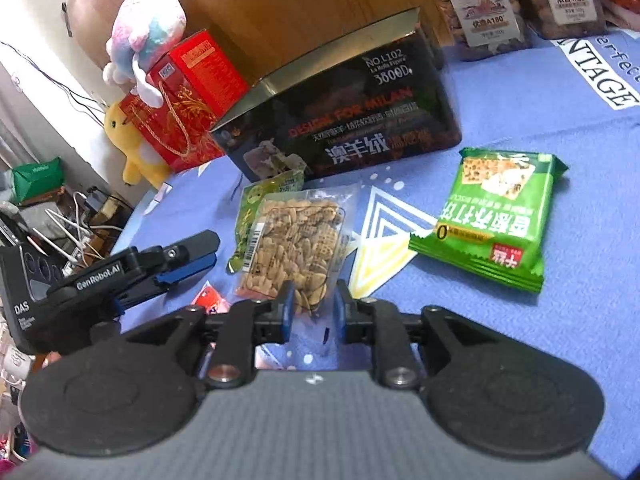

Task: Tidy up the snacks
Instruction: 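Grasp the clear sunflower-seed bag with the right tool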

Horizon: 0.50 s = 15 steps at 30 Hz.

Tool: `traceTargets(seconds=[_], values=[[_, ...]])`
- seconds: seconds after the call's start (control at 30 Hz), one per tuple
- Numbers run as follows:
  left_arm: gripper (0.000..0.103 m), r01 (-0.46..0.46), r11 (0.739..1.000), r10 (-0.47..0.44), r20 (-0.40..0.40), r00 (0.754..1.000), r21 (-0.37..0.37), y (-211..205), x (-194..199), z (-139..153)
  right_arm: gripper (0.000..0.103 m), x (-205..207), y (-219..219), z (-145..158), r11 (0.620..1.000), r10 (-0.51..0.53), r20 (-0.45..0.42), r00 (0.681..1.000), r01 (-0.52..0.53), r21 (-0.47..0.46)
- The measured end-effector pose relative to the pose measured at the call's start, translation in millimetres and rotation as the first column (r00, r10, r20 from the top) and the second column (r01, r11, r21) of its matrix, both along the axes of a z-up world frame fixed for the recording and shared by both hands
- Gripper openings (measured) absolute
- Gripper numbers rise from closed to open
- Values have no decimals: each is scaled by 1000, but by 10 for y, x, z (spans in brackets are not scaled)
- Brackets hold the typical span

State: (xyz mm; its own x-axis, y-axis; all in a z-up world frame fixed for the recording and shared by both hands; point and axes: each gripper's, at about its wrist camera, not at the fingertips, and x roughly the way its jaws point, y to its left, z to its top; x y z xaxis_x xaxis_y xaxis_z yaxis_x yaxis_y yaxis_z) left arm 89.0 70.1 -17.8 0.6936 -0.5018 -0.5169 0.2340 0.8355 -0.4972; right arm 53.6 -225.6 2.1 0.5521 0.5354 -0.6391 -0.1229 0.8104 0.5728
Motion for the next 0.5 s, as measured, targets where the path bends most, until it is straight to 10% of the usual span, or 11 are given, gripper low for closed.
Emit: traceTargets(seconds=[0.5], values=[[55, 86, 996, -87, 16, 996, 40, -145, -11, 5, 42, 79, -116, -81, 997, 2, 56, 998, -6, 75]])
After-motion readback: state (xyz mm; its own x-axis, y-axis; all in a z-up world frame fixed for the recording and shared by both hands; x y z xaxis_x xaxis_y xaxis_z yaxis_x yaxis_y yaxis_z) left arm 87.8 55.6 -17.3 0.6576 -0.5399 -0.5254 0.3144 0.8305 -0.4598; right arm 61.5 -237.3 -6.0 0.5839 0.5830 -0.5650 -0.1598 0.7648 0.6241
